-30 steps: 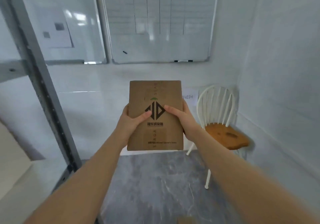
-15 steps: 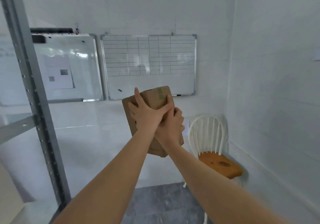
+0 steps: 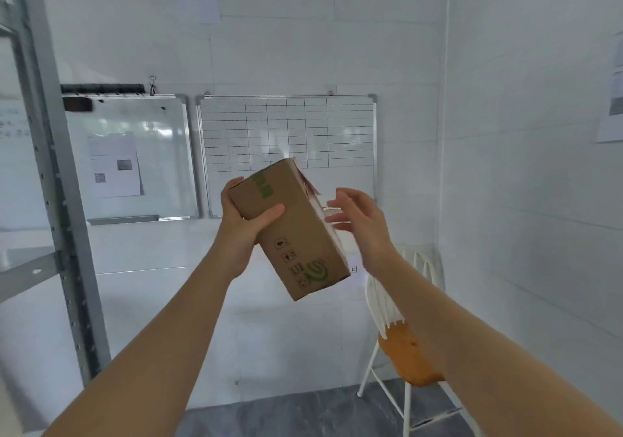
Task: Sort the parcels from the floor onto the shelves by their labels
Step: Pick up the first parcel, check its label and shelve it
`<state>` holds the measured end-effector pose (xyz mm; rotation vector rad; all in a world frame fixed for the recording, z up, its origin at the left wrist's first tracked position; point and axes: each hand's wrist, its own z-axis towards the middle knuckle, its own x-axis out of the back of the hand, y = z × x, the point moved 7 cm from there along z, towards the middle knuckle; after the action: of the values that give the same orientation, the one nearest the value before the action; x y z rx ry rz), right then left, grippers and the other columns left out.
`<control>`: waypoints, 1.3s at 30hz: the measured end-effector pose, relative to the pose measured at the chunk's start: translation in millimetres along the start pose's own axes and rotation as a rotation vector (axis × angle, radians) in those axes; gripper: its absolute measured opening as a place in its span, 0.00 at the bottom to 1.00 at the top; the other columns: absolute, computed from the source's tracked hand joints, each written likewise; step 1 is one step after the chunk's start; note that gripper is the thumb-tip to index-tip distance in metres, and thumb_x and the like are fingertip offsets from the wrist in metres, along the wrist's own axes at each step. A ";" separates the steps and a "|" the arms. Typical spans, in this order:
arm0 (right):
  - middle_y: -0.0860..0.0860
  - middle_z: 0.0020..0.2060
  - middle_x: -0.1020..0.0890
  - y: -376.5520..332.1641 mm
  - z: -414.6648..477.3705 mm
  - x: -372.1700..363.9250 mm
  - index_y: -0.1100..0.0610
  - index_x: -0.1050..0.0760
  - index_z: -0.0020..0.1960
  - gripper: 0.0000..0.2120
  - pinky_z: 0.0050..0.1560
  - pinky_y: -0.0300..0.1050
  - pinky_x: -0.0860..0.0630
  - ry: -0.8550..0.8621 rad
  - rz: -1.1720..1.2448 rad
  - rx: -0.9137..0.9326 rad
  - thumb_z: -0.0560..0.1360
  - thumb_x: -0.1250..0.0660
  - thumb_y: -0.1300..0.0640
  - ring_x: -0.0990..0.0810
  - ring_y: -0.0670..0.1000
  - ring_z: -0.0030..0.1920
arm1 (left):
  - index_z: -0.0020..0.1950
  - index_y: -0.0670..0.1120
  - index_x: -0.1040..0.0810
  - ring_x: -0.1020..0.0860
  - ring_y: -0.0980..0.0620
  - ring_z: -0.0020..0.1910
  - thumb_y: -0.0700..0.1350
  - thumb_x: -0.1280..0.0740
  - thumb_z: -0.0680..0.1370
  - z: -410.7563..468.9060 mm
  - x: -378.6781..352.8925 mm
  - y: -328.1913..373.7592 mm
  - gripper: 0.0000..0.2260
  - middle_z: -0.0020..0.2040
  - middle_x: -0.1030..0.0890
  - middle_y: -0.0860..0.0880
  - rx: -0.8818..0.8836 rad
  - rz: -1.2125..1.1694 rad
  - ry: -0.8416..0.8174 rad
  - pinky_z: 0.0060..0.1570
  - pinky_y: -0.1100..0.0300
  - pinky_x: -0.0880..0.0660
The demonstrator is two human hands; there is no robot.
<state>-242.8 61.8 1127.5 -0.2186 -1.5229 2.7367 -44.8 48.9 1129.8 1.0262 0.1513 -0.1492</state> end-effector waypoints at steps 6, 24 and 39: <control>0.51 0.60 0.21 34.4 24.8 6.3 0.55 0.33 0.70 0.33 0.56 0.47 0.23 -0.258 -0.233 -0.265 0.71 0.34 0.37 0.21 0.52 0.57 | 0.70 0.53 0.39 0.19 0.50 0.52 0.44 0.26 0.66 -7.6 -0.6 -5.5 0.36 0.56 0.21 0.51 0.085 -0.078 -0.191 0.39 0.57 0.19; 0.52 0.56 0.21 30.5 10.0 13.2 0.54 0.34 0.67 0.32 0.41 0.40 0.20 0.062 -0.170 -0.033 0.68 0.25 0.51 0.18 0.48 0.47 | 0.77 0.61 0.55 0.22 0.47 0.59 0.53 0.21 0.58 -3.1 -21.1 -12.9 0.57 0.66 0.26 0.47 0.066 0.344 0.056 0.55 0.46 0.22; 0.56 0.58 0.17 90.8 -32.3 19.1 0.47 0.33 0.70 0.31 0.57 0.60 0.22 -0.252 0.156 -0.296 0.69 0.29 0.46 0.17 0.59 0.56 | 0.74 0.56 0.38 0.19 0.51 0.53 0.54 0.39 0.78 -54.4 3.4 -72.0 0.24 0.55 0.18 0.53 0.230 -0.048 -0.003 0.52 0.52 0.22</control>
<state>-251.8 42.4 1031.6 0.0114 -2.0615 2.7261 -58.4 58.8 1041.0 1.2517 0.1590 -0.2151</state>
